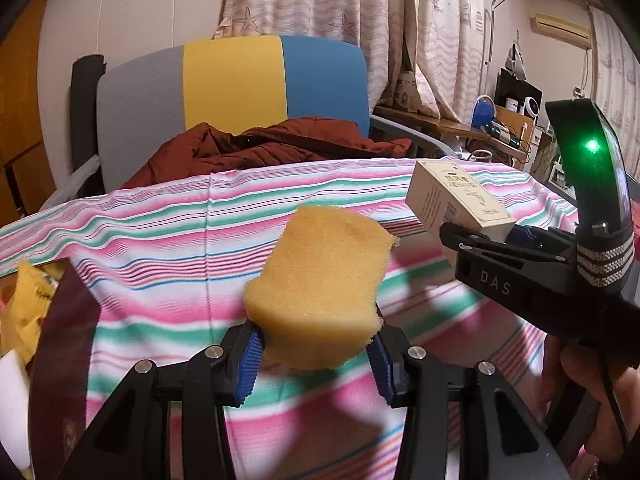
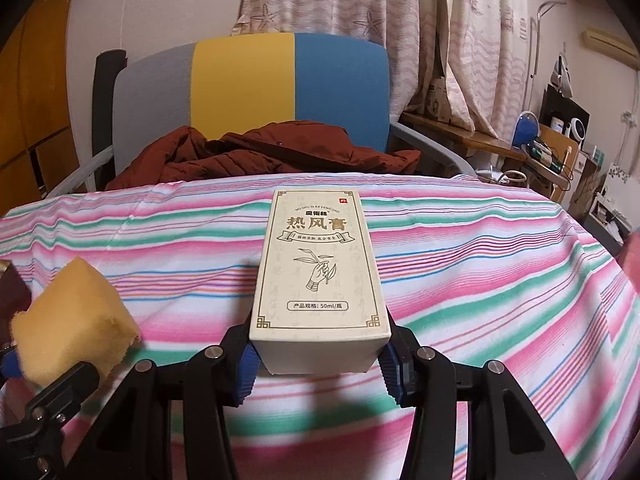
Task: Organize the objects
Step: 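Carry the box and sponge with both tools over the tray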
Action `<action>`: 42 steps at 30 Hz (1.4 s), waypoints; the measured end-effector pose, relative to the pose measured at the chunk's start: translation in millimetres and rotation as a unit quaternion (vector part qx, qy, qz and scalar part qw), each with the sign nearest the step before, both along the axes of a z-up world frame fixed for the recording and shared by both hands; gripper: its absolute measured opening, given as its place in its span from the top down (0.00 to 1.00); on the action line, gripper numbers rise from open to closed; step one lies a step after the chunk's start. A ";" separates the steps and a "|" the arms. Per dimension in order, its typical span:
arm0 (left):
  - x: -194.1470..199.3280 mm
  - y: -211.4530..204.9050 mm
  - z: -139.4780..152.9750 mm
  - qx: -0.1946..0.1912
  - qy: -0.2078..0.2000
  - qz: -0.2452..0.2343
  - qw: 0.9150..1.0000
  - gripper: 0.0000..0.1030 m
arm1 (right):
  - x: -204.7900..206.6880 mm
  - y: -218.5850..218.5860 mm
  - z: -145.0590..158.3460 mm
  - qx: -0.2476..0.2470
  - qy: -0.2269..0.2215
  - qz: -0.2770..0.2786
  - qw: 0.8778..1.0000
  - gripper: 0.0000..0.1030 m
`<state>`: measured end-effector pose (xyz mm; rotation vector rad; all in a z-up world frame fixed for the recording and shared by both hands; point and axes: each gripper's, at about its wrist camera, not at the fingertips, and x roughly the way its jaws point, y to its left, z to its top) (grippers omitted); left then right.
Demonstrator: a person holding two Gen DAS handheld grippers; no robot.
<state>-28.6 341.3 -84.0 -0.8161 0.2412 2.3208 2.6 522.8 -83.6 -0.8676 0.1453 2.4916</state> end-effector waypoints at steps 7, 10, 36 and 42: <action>27.1 -18.9 3.2 0.002 0.009 -0.016 1.000 0.55 | 23.1 -25.6 4.7 -0.029 0.004 0.014 0.999 0.50; 35.1 -34.1 7.4 0.017 -0.002 -0.016 1.000 0.55 | 33.3 -38.5 6.9 -0.045 0.005 0.025 0.999 0.50; 62.9 -227.3 50.2 0.075 -0.015 0.109 0.991 0.54 | 52.8 -205.9 50.6 -0.132 0.039 0.209 0.968 0.51; 36.0 -279.8 40.3 0.075 -0.039 0.178 0.980 0.54 | 37.4 -252.1 57.7 -0.145 0.028 0.260 0.954 0.50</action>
